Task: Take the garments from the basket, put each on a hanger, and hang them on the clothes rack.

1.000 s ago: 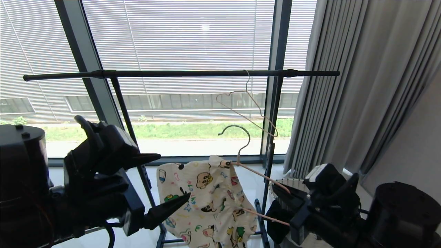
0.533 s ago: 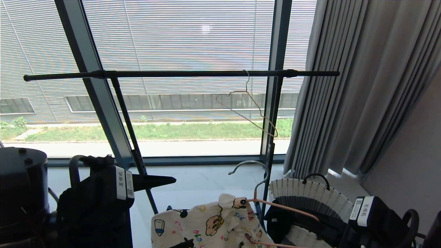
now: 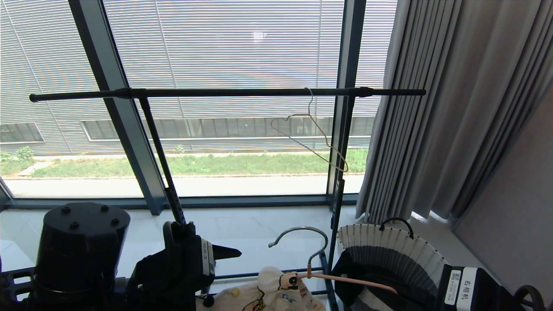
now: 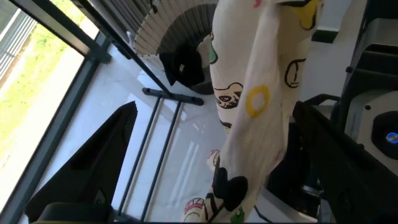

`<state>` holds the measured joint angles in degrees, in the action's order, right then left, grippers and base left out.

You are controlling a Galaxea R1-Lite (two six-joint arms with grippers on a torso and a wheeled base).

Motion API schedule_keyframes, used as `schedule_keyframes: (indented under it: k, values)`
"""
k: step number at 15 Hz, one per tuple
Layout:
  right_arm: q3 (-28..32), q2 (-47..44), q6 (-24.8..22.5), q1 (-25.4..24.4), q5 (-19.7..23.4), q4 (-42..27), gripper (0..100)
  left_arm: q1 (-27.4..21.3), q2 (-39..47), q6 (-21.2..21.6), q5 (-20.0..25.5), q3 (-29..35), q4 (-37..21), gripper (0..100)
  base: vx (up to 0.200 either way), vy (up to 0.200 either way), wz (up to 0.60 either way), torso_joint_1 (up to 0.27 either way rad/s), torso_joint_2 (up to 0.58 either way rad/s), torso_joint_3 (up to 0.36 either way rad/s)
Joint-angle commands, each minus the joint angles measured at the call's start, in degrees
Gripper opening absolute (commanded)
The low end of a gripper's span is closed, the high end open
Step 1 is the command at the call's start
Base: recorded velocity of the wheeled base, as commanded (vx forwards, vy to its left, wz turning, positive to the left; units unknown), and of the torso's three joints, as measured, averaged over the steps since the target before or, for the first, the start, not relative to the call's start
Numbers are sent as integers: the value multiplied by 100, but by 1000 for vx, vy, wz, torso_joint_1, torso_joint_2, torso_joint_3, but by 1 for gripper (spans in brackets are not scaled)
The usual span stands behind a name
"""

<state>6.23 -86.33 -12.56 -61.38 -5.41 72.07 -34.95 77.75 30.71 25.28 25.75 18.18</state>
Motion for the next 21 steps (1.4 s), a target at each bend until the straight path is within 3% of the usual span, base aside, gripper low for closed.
schedule_keyframes:
  k: [1,7,8,16,17,21]
  values:
    - [10,-15,-1,-50,-4,0,0,6,293,-3,-67,1,2,100,0,0,0,0,0,0]
    - [27,-15,-10,-67,-4,0,0,6,451,-3,-243,18,2,100,0,0,0,0,0,0]
    - [27,-6,-10,-76,-4,0,0,6,451,5,-243,27,2,0,0,0,0,0,0,0]
    - [19,-6,-72,-102,-4,0,0,6,487,5,-217,44,81,0,0,0,0,0,0,0]
    - [10,-6,-72,-102,-12,0,100,6,495,5,-217,27,204,0,0,0,0,0,0,0]
    - [1,38,-98,-76,-118,0,100,129,539,5,-234,18,301,0,0,0,0,0,0,0]
